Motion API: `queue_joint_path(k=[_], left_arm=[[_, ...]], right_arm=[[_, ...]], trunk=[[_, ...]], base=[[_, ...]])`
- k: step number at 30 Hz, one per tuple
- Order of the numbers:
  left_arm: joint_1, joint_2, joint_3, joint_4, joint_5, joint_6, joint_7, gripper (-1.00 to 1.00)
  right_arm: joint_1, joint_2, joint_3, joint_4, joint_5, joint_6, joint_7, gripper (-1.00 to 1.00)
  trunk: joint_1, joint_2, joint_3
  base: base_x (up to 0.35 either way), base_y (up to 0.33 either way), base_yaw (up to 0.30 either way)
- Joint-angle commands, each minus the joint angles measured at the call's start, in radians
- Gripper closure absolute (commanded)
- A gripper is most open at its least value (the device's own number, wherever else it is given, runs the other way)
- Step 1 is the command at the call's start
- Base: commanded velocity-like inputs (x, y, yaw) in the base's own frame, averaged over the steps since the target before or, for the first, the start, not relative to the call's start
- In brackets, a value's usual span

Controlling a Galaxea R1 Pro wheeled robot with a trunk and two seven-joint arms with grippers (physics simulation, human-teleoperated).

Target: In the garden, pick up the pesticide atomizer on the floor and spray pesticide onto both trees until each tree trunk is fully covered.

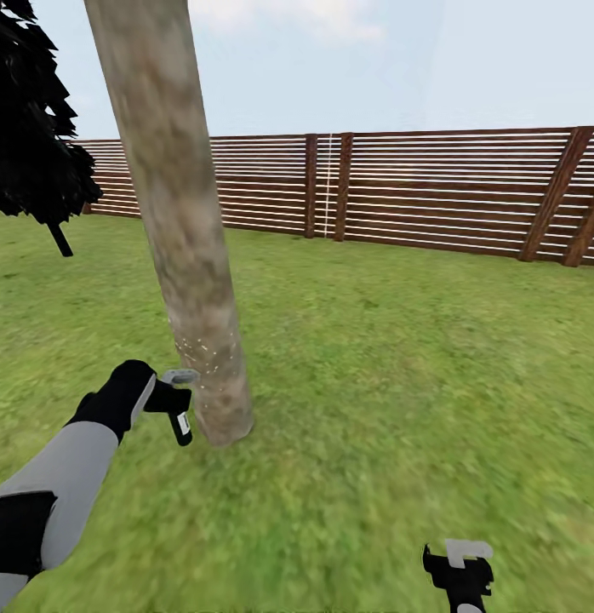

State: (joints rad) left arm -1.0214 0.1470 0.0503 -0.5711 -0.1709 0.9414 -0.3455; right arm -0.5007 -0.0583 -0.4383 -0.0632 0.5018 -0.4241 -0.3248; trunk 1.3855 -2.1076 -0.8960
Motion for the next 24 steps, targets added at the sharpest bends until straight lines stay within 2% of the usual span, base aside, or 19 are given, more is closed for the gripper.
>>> queue_joint_path(k=[1, 7, 15, 18, 24], left_arm=[[0.0, 0.0, 0.006, -0.001, -0.01, 0.004, -0.009, 1.0], [0.0, 0.001, 0.008, -0.003, -0.01, 0.002, -0.01, 1.0], [0.001, -0.001, 0.006, -0.003, -0.009, -0.005, -0.012, 1.0], [0.001, -0.001, 0.006, -0.003, -0.009, -0.006, -0.011, 1.0], [0.001, -0.001, 0.009, -0.003, -0.009, -0.006, -0.006, 1.0]], right_arm=[[-0.001, 0.0, -0.007, 0.002, 0.011, -0.003, -0.003, -1.0], [-0.001, 0.001, -0.007, 0.002, 0.011, -0.003, -0.003, -1.0], [-0.001, 0.003, -0.007, 0.002, 0.011, -0.002, -0.003, -1.0], [-0.001, 0.004, -0.007, 0.002, 0.011, -0.002, -0.003, -1.0], [-0.001, 0.005, -0.007, 0.002, 0.011, -0.002, -0.003, -1.0]], trunk=[[0.0, 0.0, -0.001], [0.0, 0.0, -0.001], [0.0, 0.0, -0.001], [0.0, 0.0, -0.001], [0.0, 0.0, -0.001]], base=[[-0.012, -0.27, 0.0], [-0.034, -0.273, 0.006], [-0.085, -0.262, 0.254], [0.071, -0.274, 0.184], [0.183, -0.236, 0.021]])
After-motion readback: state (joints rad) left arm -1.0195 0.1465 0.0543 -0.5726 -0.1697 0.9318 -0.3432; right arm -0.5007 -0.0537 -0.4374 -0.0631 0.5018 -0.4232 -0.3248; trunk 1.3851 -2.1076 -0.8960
